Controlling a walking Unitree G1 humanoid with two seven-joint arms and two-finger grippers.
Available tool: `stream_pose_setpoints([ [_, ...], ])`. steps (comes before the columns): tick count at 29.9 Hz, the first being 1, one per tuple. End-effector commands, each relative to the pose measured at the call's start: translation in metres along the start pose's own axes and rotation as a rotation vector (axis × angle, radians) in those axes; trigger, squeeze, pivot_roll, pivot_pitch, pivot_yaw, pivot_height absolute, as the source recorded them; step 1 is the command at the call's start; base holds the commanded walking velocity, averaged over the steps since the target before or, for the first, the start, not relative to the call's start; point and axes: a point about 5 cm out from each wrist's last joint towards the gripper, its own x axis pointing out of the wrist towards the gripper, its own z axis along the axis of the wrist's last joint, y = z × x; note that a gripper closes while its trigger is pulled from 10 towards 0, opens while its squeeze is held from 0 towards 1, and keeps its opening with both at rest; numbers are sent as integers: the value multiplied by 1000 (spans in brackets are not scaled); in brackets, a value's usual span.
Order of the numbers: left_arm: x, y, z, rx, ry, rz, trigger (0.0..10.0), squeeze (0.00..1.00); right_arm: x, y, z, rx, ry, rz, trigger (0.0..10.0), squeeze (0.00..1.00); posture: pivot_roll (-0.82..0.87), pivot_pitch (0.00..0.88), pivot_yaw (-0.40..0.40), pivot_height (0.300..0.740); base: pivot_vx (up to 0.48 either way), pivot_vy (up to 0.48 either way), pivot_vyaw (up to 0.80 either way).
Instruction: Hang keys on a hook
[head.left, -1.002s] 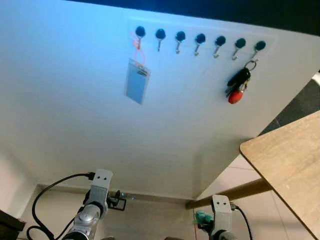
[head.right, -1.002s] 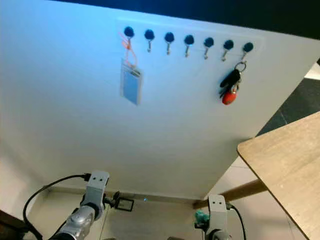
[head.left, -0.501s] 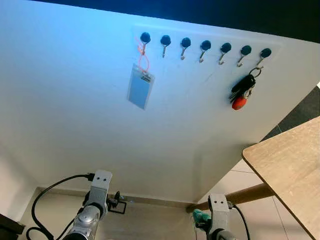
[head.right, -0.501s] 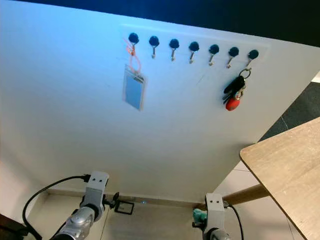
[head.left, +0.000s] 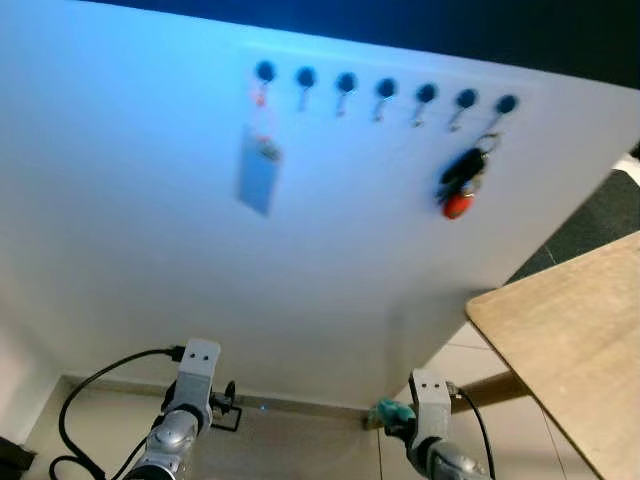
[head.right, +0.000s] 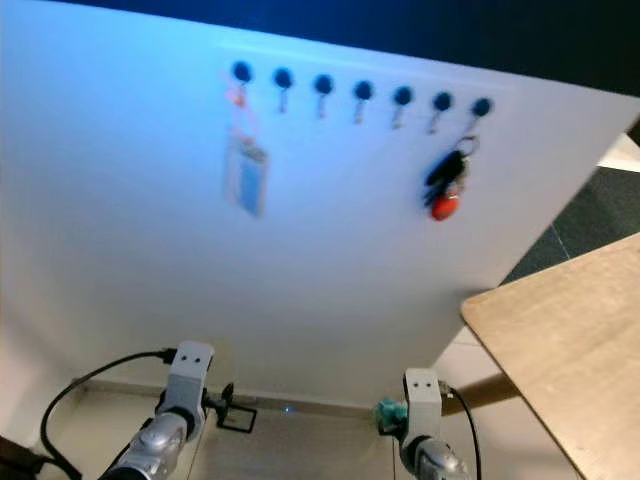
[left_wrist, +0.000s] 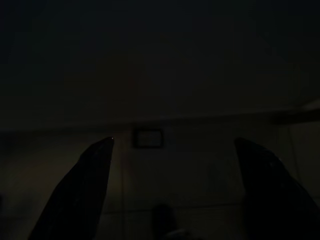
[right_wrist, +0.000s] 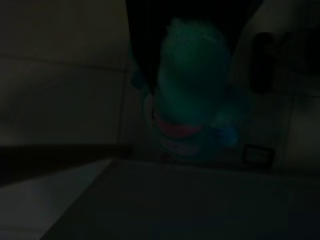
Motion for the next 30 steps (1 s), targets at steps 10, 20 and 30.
stream_pose_setpoints([
  [10, 8, 15, 42, 95, -160, -6, 10000, 0, 7, 44, 87, -138, -387, 251, 10000, 0, 88, 16, -100, 740, 0, 0, 0],
  [20, 0, 23, 107, 70, -510, -147, 10000, 0, -31, 87, 182, -249, -901, 387, 10000, 0, 86, 19, -97, 740, 0, 0, 0],
  [30, -28, -7, 113, 159, -608, -537, 10000, 0, -60, 113, 194, -324, -1014, 542, 10000, 0, 85, 22, -102, 740, 0, 0, 0],
])
